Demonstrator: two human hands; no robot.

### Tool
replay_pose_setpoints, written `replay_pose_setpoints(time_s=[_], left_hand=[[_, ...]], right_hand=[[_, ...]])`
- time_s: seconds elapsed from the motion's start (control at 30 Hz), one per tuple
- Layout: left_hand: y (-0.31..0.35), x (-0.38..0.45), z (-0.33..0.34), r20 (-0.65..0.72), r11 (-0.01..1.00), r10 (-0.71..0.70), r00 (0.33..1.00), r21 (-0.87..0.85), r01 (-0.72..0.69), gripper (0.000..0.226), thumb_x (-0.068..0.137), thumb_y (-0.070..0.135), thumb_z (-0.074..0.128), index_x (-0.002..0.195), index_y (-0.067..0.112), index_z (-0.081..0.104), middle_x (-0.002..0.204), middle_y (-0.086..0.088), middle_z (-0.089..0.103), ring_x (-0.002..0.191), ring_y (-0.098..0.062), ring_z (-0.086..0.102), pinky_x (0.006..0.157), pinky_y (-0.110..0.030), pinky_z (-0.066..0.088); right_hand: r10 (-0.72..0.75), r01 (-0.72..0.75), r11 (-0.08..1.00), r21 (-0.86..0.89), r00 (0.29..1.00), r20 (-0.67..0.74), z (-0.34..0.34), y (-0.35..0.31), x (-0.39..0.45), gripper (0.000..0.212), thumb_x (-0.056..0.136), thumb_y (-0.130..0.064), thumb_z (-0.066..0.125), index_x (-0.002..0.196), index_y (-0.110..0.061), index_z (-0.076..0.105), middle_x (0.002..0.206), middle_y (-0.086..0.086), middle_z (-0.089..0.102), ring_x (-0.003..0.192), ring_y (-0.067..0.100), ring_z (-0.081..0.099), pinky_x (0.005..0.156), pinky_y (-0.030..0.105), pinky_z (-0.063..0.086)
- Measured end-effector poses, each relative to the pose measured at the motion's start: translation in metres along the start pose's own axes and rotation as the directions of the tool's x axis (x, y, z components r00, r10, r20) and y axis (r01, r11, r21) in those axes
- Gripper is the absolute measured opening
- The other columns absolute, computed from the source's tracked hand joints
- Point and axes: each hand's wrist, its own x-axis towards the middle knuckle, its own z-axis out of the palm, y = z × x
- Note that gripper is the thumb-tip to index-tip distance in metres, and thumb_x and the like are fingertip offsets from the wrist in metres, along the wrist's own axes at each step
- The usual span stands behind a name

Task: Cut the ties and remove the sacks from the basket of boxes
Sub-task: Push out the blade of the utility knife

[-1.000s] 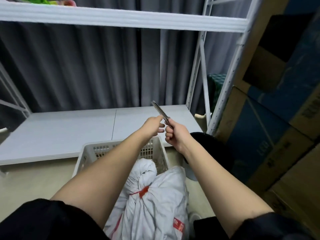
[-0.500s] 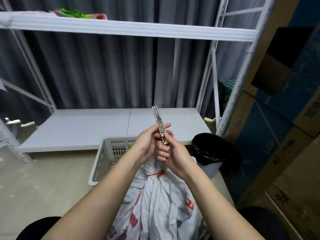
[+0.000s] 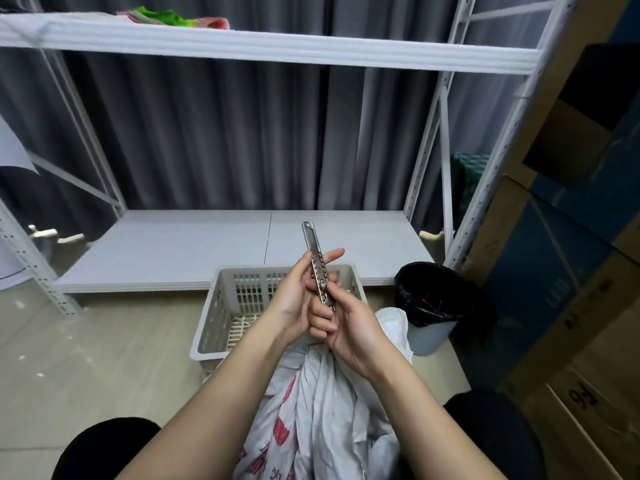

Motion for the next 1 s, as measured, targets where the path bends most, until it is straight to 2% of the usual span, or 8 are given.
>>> replay_pose_setpoints(time_s=[0.13,0.27,0.47,0.6,0.7,0.8,0.93,1.0], left_hand=[[-0.003,0.0,0.002,-0.029,0.992,0.044,0.999,-0.121,-0.047,0.039,0.1,0.038,0.032,0.108,0.013,0.061,0.063,-0.001,0.052,0.063,-0.012,0.054,0.059,-0.021,0.048],[-0.007,0.001,0.005,-0.06,0.971,0.077,0.995,-0.223,-0.088,0.035,0.1,0.037,0.034,0.084,0.014,0.056,0.06,0.0,0.054,0.064,-0.012,0.057,0.069,-0.025,0.042],[-0.012,-0.001,0.008,-0.055,0.992,0.086,0.995,-0.093,-0.091,0.039,0.101,0.04,0.031,0.079,0.018,0.055,0.063,0.001,0.053,0.067,-0.011,0.062,0.069,-0.021,0.048],[-0.01,-0.005,0.007,0.005,0.996,0.073,0.997,-0.059,-0.073,0.038,0.1,0.043,0.031,0.078,0.019,0.05,0.065,0.001,0.052,0.072,-0.013,0.061,0.078,-0.026,0.044],[-0.009,-0.007,0.008,0.019,0.999,0.05,0.999,-0.011,-0.05,0.038,0.1,0.044,0.03,0.079,0.018,0.047,0.061,0.001,0.053,0.069,-0.013,0.062,0.076,-0.026,0.045],[-0.009,-0.008,0.009,0.032,0.997,0.057,0.998,0.046,-0.059,0.039,0.1,0.043,0.028,0.078,0.016,0.046,0.059,0.0,0.055,0.069,-0.013,0.063,0.076,-0.025,0.049],[-0.012,-0.009,0.012,0.034,0.994,0.038,0.999,0.099,-0.041,0.041,0.1,0.045,0.029,0.078,0.016,0.047,0.067,-0.004,0.061,0.086,-0.02,0.067,0.076,-0.026,0.052],[-0.015,-0.011,0.012,0.044,0.988,0.025,0.999,0.151,-0.032,0.044,0.1,0.046,0.029,0.085,0.011,0.05,0.061,-0.004,0.061,0.082,-0.018,0.069,0.07,-0.027,0.051]], right_hand=[[-0.037,0.037,0.999,-0.026,0.999,-0.006,-0.004,0.004,-0.001,0.032,0.1,-0.028,0.029,0.096,-0.01,0.056,0.048,-0.005,0.031,0.035,0.004,0.026,0.04,0.018,0.028],[-0.152,0.148,0.983,-0.109,0.988,-0.021,-0.007,0.009,-0.003,0.028,0.097,-0.027,0.037,0.089,-0.009,0.057,0.049,-0.004,0.03,0.036,0.005,0.024,0.042,0.02,0.033],[-0.21,0.198,0.969,-0.145,0.975,-0.071,-0.005,0.015,-0.003,0.03,0.102,-0.022,0.03,0.08,-0.008,0.046,0.042,-0.006,0.031,0.032,0.004,0.024,0.039,0.019,0.035],[-0.178,0.17,0.978,-0.119,0.982,-0.065,-0.005,0.017,-0.006,0.032,0.099,-0.028,0.034,0.079,-0.009,0.048,0.043,-0.004,0.035,0.036,0.007,0.03,0.045,0.02,0.037],[-0.164,0.161,0.985,-0.054,0.985,-0.055,-0.006,0.016,-0.009,0.032,0.093,-0.033,0.039,0.076,-0.009,0.05,0.042,-0.002,0.038,0.036,0.008,0.035,0.046,0.022,0.037],[-0.138,0.136,0.99,-0.035,0.987,-0.08,-0.005,0.015,-0.012,0.036,0.097,-0.033,0.036,0.074,-0.009,0.05,0.039,-0.001,0.039,0.034,0.008,0.038,0.044,0.02,0.043],[-0.164,0.17,0.985,0.032,0.975,-0.151,-0.003,0.015,-0.014,0.026,0.083,-0.036,0.048,0.078,-0.011,0.052,0.041,-0.002,0.042,0.029,0.005,0.035,0.038,0.019,0.039],[-0.165,0.181,0.982,0.061,0.965,-0.205,-0.004,0.018,-0.012,0.026,0.078,-0.04,0.052,0.079,-0.015,0.052,0.041,-0.005,0.043,0.026,0.004,0.031,0.037,0.017,0.032]])
